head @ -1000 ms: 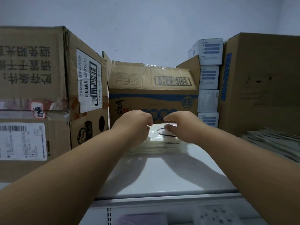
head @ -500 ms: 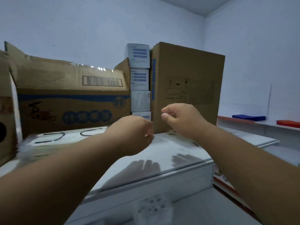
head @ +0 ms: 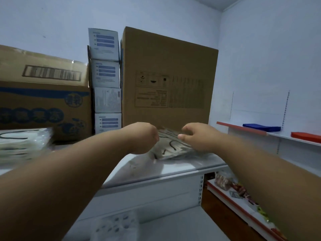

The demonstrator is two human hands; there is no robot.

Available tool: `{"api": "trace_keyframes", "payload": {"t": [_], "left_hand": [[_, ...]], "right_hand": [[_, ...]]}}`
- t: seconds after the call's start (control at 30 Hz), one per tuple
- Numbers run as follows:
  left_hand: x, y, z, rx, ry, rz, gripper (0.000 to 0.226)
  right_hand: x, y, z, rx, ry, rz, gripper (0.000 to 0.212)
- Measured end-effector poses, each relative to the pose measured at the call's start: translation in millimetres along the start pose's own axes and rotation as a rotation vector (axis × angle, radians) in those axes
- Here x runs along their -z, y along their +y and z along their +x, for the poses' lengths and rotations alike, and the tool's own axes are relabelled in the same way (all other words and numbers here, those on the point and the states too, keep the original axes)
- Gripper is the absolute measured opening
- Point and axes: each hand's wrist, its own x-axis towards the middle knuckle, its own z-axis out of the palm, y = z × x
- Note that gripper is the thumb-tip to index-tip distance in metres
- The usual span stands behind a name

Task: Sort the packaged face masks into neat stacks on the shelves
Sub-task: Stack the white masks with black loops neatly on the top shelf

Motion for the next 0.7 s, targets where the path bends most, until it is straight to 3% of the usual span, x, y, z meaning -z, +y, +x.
{"api": "trace_keyframes", "payload": {"t": [0.13,0.27,0.43,0.57,0.7], "left_hand": [[-18.4,11.7,24.2,0.163,-0.034,-0.124,0.030],[-22.6,13.3,38.5,0.346,0.069,-0.474,0.040],[-31.1,8.8,51.2,0.539,0.162,-0.893,0.035],[-33.2,6.8,57.7,0.602,0.171,-1.140,0.029],[-40.2,4.3,60.2,0.614,0.177,-1.290,0.027]], "right_hand": [[-23.7,15.2,9.8,0.042,-0.114,0.093,0.038],[-26.4,15.3,16.2,0.136,-0.118,0.122,0.039],[-9.3,22.1,16.1,0.144,-0.072,0.208,0.042],[-15.6,29.8,16.8,0.075,-0.130,0.151,0.038],[-24.3,18.1,7.9,0.170,-0.096,0.211,0.035]]}}
